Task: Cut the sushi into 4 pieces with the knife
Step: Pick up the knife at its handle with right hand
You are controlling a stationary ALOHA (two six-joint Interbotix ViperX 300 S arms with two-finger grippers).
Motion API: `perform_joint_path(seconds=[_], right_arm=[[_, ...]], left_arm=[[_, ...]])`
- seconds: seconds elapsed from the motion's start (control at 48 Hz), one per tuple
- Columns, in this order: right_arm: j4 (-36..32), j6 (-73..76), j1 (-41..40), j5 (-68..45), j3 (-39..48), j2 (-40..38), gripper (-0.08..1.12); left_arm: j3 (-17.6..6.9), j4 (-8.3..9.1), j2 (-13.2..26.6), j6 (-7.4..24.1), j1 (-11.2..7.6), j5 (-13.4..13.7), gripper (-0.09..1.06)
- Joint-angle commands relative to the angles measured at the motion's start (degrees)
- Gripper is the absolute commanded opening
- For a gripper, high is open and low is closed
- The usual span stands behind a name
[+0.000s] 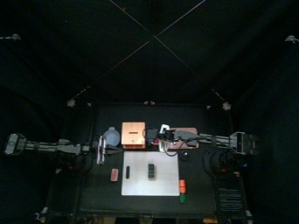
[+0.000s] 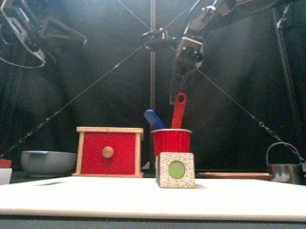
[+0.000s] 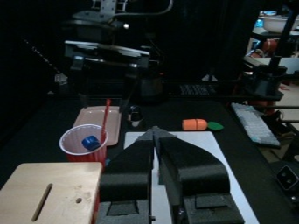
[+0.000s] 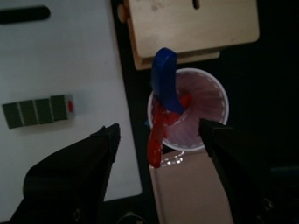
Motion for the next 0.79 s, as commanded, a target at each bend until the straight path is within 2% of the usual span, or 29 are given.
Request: perform_joint_path(seconds=[0.021,0.208,0.312,0.438,0.667,0.792], right_arm=[[-1.14,-0.18,0.09,3.87,-3.25,1.14,1.0],[-2.55,-0.18,-0.18,7.38,-5.36,3.52,0.98],[-3.16,-0.26,-0.35,8.0,-5.8,3.87,0.91],[-3.69,-0.35,-0.35,8.0,-6.24,4.22,0.72],[-4.83,-0.26,-0.88,10.11,-8.88,4.48,0.16],[-4.83,-0.26,-1.23,12.66,-12.13,2.9,-0.02]], left_arm=[[-0.53,0.0,0.18,-0.09,0.35,-0.53,0.48],[-0.18,0.0,0.09,-0.09,0.53,-0.53,0.48],[-0.09,0.0,0.18,-0.09,0.62,-0.53,0.48],[0.09,0.0,0.18,-0.09,0.79,-0.53,0.48],[0.09,0.0,0.18,-0.09,0.97,-0.62,0.48],[0.18,0.0,0.09,0.0,1.14,-0.53,0.48]])
